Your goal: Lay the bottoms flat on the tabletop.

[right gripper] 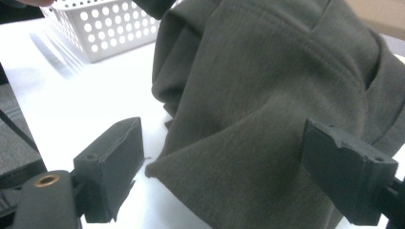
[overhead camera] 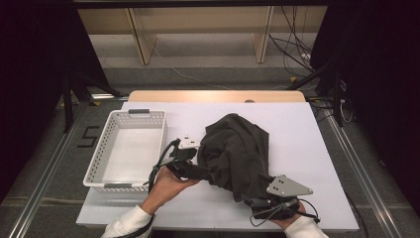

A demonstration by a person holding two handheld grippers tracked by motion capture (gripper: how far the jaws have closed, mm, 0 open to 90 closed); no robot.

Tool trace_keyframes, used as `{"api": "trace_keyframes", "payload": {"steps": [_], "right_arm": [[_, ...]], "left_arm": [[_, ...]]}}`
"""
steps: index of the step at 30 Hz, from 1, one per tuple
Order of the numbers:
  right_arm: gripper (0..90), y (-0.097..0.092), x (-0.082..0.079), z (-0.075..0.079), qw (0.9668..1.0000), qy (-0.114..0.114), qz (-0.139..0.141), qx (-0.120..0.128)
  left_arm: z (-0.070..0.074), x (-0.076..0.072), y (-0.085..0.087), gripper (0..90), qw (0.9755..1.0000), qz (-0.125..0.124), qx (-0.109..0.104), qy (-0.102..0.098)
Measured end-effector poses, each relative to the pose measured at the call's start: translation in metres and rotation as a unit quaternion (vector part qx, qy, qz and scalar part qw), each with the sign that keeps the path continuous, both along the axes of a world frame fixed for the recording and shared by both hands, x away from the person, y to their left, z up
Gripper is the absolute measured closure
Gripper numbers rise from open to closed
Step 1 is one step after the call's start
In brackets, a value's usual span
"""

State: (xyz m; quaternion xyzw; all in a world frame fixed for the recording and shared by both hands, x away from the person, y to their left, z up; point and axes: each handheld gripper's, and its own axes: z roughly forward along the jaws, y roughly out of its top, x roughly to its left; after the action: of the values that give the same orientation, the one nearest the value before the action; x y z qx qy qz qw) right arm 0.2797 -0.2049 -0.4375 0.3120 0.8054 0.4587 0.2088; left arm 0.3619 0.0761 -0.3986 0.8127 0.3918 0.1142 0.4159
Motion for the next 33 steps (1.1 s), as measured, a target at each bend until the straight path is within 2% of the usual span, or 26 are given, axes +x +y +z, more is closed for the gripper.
{"api": "trace_keyframes", "payload": {"steps": [5,8,11,12,13,15,16,18,19,21,24,26,29,31,33], "right_arm": [[16.1,0.004,0.003,-0.003,0.9999,0.013,0.001,-0.001],[16.1,0.01,0.004,-0.007,0.9996,0.019,0.005,-0.021],[18.4,0.016,0.008,-0.013,0.9979,0.034,-0.009,-0.055],[22.4,0.018,0.009,-0.015,0.9969,0.04,-0.013,-0.066],[31.1,0.02,0.011,-0.017,0.9959,0.038,-0.016,-0.081],[54.8,0.02,0.011,-0.018,0.9941,0.02,-0.027,-0.103],[64.1,0.017,0.013,-0.015,0.9945,0.013,-0.029,-0.099],[78.3,0.009,0.016,-0.008,0.9963,0.023,-0.033,-0.076],[81.0,0.005,0.019,-0.004,0.9962,0.024,-0.038,-0.075],[82.7,-0.003,0.025,0.005,0.995,0.011,-0.055,-0.082],[83.0,-0.024,0.036,0.018,0.993,-0.002,-0.103,-0.058],[83.0,-0.041,0.045,0.027,0.9891,-0.014,-0.14,-0.043],[82.9,-0.066,0.06,0.033,0.9797,-0.028,-0.195,-0.04],[82.9,-0.083,0.072,0.03,0.9727,-0.02,-0.228,-0.04],[82.6,-0.097,0.082,0.02,0.9668,0.001,-0.251,-0.046]], "left_arm": [[-0.007,-0.002,0.001,15.5,1.0,0.002,-0.002,0.004],[-0.009,-0.004,0.001,15.5,1.0,0.0,-0.001,0.003],[-0.01,-0.005,0.001,15.5,1.0,0.002,-0.003,0.003],[-0.01,-0.005,0.001,15.5,1.0,0.003,-0.001,0.002],[-0.011,-0.005,0.001,15.5,1.0,0.003,-0.001,0.002],[-0.011,-0.006,0.001,15.5,1.0,0.004,-0.001,-0.001],[-0.011,-0.006,0.002,15.5,1.0,0.003,-0.001,-0.002],[-0.01,-0.006,0.003,15.5,1.0,0.004,-0.006,-0.003],[-0.009,-0.006,0.003,15.5,1.0,0.003,-0.007,-0.005],[-0.009,-0.007,0.003,15.5,0.9999,0.003,-0.011,-0.002],[-0.008,-0.008,0.003,15.5,0.9999,0.002,-0.012,-0.005],[-0.008,-0.008,0.003,15.5,0.9999,0.003,-0.013,-0.002],[-0.009,-0.008,0.003,15.5,0.9999,0.003,-0.014,-0.003],[-0.009,-0.007,0.003,15.5,0.9999,0.004,-0.013,-0.003],[-0.01,-0.006,0.004,15.5,0.9999,0.005,-0.011,0.0]]}}
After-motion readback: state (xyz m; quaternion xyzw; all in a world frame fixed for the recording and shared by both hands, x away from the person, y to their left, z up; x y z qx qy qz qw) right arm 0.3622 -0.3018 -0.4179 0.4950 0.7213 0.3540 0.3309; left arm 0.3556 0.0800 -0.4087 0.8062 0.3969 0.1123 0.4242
